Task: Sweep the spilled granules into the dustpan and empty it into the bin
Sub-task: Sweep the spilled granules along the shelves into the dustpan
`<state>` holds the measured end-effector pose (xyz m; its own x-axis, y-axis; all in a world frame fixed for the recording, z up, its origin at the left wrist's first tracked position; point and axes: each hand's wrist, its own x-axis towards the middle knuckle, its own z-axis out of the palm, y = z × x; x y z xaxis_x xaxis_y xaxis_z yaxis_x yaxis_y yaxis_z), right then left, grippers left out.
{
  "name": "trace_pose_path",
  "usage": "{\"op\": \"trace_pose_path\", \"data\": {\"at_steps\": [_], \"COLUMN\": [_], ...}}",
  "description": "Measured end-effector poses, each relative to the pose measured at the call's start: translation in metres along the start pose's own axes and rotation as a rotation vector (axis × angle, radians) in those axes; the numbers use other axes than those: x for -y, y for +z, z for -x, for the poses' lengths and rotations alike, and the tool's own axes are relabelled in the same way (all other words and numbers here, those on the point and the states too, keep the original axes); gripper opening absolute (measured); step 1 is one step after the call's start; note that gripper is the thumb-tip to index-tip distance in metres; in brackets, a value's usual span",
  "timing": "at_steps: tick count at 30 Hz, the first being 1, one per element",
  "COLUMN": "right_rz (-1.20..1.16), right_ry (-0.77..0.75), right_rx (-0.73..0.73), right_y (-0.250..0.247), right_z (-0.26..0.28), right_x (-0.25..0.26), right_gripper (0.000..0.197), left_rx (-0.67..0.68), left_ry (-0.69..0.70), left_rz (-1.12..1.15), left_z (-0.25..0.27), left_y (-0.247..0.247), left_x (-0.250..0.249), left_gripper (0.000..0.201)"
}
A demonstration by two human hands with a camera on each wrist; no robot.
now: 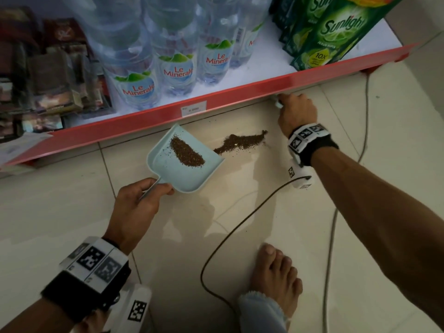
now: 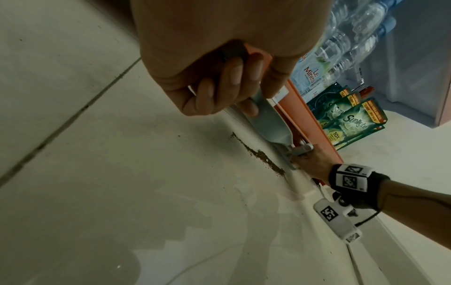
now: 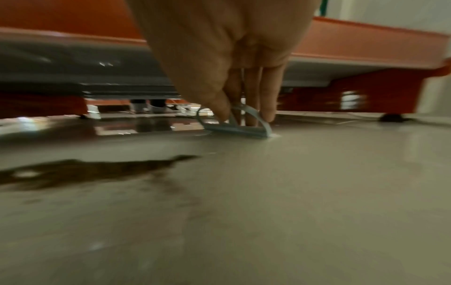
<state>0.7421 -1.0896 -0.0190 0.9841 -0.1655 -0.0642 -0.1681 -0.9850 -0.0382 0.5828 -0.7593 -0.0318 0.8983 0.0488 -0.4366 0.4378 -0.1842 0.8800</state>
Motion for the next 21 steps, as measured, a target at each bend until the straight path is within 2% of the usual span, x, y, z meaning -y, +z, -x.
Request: {"op": "trace_pose_path", "data": {"at_steps": [3,5,7,9,11,13,14,16,19,21], "right_rz": [-0.173,-0.183,-0.128,-0.050,0.036,0.015,-0.021,-0.125,-0.147,-0.112], "right_ry": [-0.363,-0.561,-0.559,-0.408,-0.188,-0.107,-0.143,-0.327,-0.618,-0.673], "right_rx": [0.083,0.130,0.037,-0.094,-0.102,-0.052,-0.027,0.032,0.207,0.165], "right_y": [0.001,-0.004,-0.008,-0.008,-0.005,0.002,0.005,0.007,-0.005,-0.014], "right_z": [0.024,0.038,0.038,0.029,0.018,0.011,0.012,0.019,0.038,0.042], "right_x": [0.026,0.033,0.029,0.021,0.021,0.028,0.034,0.042,0.044,0.036], "right_gripper": [0.035,0.027,0.029,0.032,0.028,0.028,0.031,0.038,0.031,0.031], "left_rx": [0.000,-0.001,-0.007,-0.002,0.006,0.006,0.005,0.004,-0.013,-0.026], "left_ry": [0.015,0.014,0.001,-0.003,0.002,0.004,0.004,0.005,0.013,0.012], "left_rz": [0.001,-0.011,-0.009,-0.015,-0.027,-0.034,-0.036,-0.040,-0.036,-0.032], "left_z": [0.001,0.001,0.001,0.001,0.002,0.002,0.002,0.002,0.001,0.002], "left_y": [-0.002,-0.004,-0.006,-0.007,-0.007,-0.007,-0.006,-0.006,-0.008,-0.009], "left_x": [-0.003,-0.003,-0.002,0.001,0.002,0.002,0.002,0.000,-0.002,-0.003], "left_gripper": [0.023,0.024,0.027,0.032,0.036,0.036,0.035,0.035,0.037,0.037]}}
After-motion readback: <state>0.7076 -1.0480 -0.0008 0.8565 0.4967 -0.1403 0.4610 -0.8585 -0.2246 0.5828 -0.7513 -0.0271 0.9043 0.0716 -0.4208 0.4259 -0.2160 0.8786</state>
